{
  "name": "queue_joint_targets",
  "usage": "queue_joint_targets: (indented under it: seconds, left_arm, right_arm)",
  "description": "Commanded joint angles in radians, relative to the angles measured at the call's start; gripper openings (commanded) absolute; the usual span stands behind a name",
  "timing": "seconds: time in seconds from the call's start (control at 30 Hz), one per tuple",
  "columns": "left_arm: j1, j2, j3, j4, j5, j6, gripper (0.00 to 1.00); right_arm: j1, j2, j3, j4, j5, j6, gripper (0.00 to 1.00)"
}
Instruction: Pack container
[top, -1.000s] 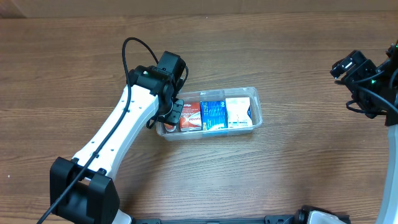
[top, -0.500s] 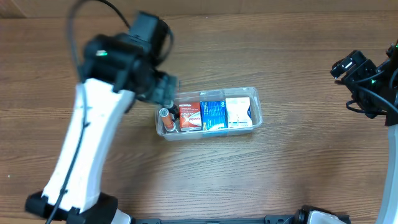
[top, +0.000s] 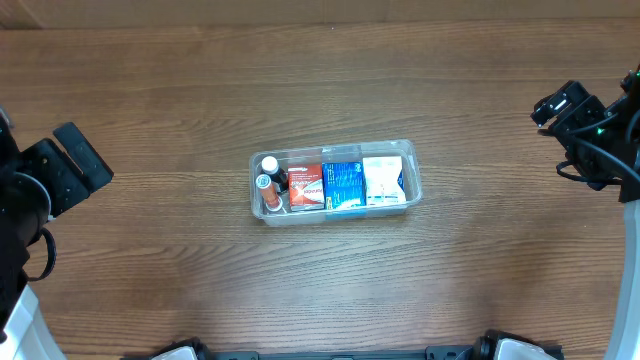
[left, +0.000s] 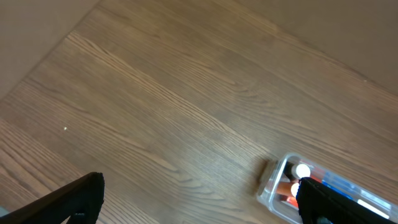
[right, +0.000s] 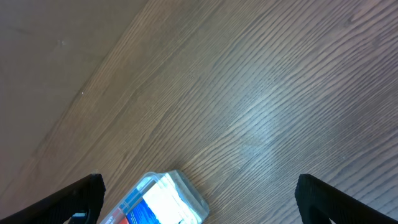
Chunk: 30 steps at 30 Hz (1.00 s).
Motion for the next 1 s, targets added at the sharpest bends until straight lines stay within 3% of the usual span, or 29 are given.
queue_joint_targets:
  seconds: [0.0,0.33,0.53,0.77,0.97]
  left_arm:
    - [0.006,0.025,0.003,0.024,0.084,-0.060,1.00]
    - [0.006,0.051,0.003,0.037,0.084,-0.072,1.00]
    - [0.006,0.051,0.003,0.037,0.084,-0.072,1.00]
    - [0.006,0.051,0.003,0.037,0.084,-0.072,1.00]
    - [0.006,0.051,0.003,0.037,0.084,-0.072,1.00]
  right_arm:
    - [-0.001,-0.008,0.006,0.005,-0.002,-0.003,1.00]
    - [0.000,-0.016,-0.011,0.005,-0.002,-0.003,1.00]
    - [0.033,-0.208,-0.046,-0.009,0.111,-0.005,1.00]
    - [0.054,-0.615,-0.183,0.072,-0.025,-0.399,1.00]
    - [0.054,-0.874,-0.468,0.165,-0.161,-0.497,1.00]
